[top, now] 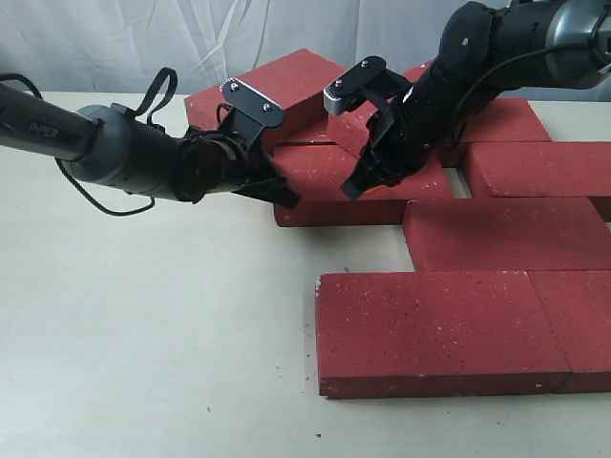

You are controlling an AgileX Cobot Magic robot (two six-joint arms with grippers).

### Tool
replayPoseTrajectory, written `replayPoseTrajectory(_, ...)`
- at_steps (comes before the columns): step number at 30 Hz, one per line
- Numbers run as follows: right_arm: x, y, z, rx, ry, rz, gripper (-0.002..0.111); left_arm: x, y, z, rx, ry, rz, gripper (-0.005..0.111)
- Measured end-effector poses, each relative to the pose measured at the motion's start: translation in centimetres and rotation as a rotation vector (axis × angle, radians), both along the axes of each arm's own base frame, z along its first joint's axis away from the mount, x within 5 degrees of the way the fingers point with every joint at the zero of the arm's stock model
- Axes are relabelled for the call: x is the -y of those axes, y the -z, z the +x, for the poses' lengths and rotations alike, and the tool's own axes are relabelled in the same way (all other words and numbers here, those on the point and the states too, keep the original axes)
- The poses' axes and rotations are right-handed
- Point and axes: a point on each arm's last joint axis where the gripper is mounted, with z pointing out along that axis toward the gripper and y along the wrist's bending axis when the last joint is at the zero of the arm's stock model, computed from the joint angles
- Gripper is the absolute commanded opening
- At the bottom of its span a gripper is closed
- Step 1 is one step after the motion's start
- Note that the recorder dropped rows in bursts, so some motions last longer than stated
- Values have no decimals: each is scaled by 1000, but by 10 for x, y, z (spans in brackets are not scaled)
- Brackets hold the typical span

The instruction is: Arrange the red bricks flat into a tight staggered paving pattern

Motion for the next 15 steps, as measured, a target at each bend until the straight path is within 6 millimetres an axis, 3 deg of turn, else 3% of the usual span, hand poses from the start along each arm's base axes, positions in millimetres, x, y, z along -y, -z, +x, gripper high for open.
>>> replayPoseTrajectory(7, -4, -1, -2, -18, -4, 49, -1, -1, 3, -2, -29, 44, 49, 0)
replayPoseTrajectory(12, -4, -1, -4, -36, -27, 47, -1, -29, 3, 11, -137, -30, 57, 0)
replayPoseTrajectory(15, -5, -1, -4, -39, -26, 50, -1, -18, -2, 12, -142, -11, 47, 0)
